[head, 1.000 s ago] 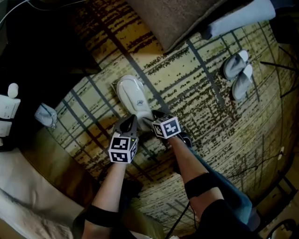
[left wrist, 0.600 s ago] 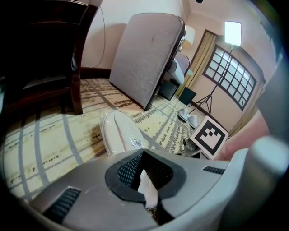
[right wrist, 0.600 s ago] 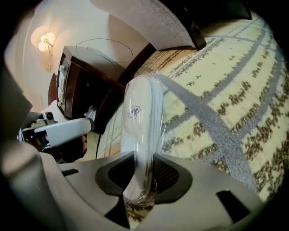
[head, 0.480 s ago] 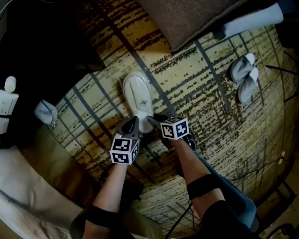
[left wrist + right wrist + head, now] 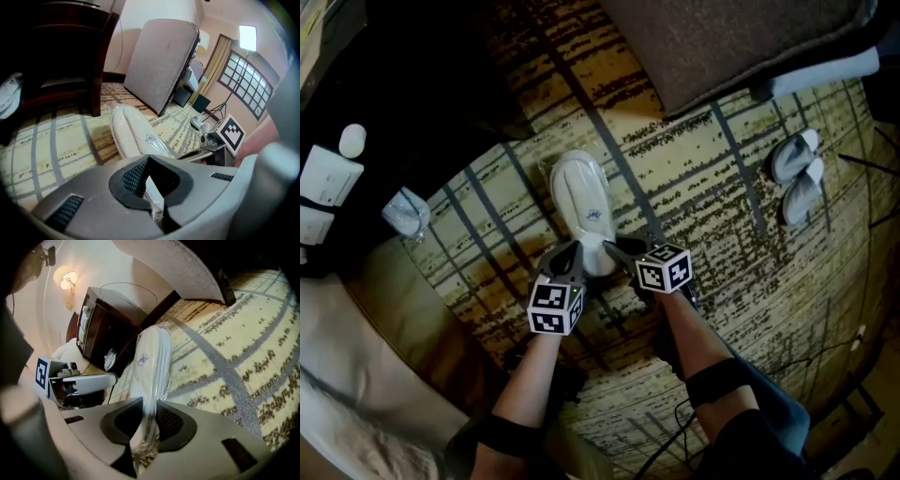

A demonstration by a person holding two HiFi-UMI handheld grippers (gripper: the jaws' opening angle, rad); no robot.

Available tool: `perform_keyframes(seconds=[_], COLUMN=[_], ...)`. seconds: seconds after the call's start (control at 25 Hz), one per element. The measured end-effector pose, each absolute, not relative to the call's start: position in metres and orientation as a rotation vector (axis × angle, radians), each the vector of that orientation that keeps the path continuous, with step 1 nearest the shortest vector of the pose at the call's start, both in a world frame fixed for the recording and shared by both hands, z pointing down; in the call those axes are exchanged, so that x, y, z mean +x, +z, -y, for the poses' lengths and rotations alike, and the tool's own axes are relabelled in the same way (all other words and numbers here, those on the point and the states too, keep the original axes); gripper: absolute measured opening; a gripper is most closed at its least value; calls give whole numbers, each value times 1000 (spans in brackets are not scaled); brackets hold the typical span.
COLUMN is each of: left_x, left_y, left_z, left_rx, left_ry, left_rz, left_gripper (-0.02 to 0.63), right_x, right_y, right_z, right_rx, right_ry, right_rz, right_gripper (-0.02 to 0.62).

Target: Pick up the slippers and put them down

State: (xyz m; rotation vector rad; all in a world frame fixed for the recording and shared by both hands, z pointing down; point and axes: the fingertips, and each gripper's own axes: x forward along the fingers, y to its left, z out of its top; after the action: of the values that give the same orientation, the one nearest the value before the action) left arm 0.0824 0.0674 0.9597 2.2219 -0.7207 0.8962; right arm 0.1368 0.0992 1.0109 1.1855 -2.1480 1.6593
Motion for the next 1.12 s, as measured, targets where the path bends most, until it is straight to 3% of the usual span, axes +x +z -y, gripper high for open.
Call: perform_keyframes(seconds=[0.72, 1.12], left_x=[-44, -117], left_y=[903, 893], left_z=[-10, 35], left_rx=[2097, 2081], left_ry=[719, 636], left_rz=[1103, 1283], left_gripper=[0, 0], right_x=[4, -55], right_y=[934, 923], right_z=[-10, 79], right_rx=[740, 868], right_ry=[1418, 1399], right_rz=[2317, 2342], right_gripper=[97, 98])
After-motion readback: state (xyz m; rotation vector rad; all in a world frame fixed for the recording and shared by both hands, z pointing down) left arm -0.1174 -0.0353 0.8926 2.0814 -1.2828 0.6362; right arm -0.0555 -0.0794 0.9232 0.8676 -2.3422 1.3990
